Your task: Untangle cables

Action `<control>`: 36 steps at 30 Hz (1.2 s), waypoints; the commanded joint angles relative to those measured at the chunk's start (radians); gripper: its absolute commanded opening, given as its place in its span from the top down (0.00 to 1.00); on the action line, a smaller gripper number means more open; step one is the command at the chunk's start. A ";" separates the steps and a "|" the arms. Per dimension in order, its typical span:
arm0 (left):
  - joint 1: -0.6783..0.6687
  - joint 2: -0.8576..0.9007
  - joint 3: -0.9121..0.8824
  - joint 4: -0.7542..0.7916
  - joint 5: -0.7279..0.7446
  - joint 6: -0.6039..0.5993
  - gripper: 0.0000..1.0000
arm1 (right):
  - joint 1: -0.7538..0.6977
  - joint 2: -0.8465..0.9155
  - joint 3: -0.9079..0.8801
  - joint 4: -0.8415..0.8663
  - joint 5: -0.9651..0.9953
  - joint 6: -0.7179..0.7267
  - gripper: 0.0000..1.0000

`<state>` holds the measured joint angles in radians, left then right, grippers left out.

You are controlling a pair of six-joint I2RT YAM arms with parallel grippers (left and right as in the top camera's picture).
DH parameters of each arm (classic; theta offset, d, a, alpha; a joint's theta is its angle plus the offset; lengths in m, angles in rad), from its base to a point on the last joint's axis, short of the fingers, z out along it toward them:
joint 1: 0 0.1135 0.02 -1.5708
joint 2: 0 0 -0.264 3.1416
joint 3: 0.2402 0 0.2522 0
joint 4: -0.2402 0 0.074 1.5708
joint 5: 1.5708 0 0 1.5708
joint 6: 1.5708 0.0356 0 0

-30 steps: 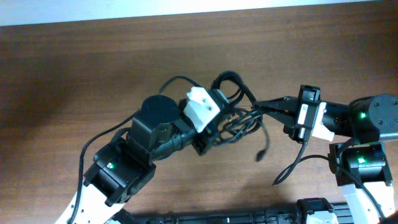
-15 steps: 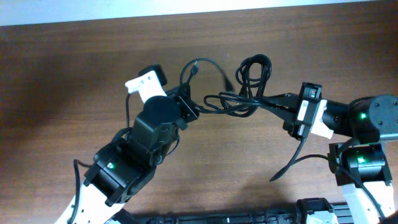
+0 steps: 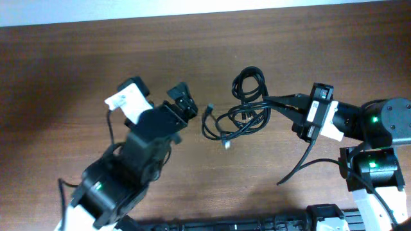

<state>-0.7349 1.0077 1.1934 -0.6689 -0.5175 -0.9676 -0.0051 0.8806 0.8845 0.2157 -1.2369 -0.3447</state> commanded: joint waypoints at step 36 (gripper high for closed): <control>0.004 0.021 0.001 0.290 0.821 0.809 0.01 | -0.002 0.037 0.024 0.037 -0.032 0.012 0.96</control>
<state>-0.7300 0.9585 1.1931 -0.3748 0.2737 -0.1829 -0.0059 0.9222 0.8845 0.2379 -1.2388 -0.3439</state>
